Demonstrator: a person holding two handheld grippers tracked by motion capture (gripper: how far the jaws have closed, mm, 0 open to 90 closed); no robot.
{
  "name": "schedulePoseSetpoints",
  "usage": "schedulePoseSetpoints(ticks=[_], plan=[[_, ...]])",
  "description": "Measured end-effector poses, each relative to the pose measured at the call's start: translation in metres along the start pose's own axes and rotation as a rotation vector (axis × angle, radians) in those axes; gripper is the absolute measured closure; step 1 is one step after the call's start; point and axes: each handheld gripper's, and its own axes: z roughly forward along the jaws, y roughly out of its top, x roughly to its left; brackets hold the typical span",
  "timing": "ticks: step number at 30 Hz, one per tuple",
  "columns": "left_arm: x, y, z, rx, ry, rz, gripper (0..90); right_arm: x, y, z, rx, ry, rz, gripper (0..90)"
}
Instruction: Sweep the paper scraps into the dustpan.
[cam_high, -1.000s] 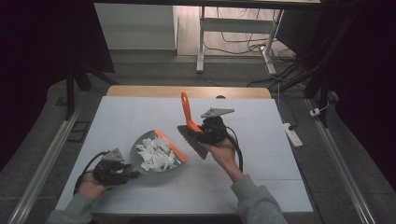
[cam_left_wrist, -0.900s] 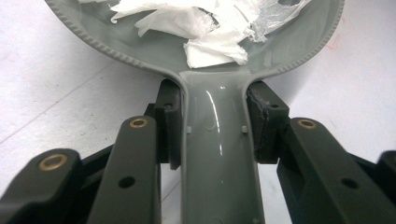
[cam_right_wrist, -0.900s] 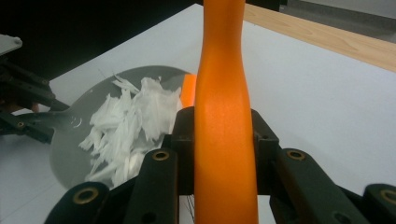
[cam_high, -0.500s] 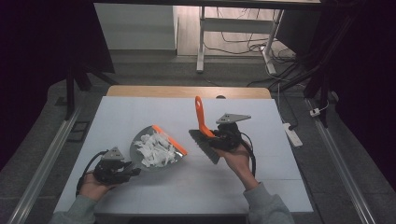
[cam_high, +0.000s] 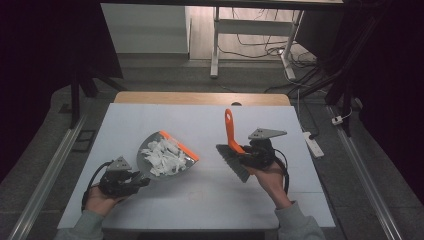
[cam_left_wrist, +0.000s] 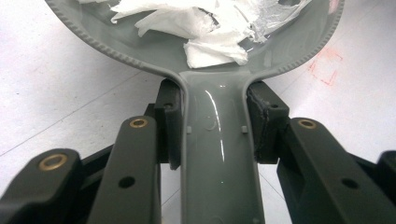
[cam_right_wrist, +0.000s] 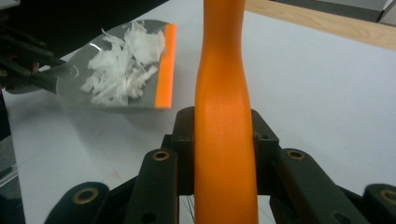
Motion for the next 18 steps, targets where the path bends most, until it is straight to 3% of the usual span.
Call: schedulePoseSetpoints(ticks=[12,18], plan=[[0.007,-0.004,-0.006,-0.018,0.012,-0.038,61.2,-0.007,-0.015,-0.021,-0.007,0.002,0.023,70.5],[0.01,-0.005,-0.008,-0.047,0.054,-0.125,61.3,-0.008,-0.018,-0.027,-0.017,0.026,0.036,70.5]])
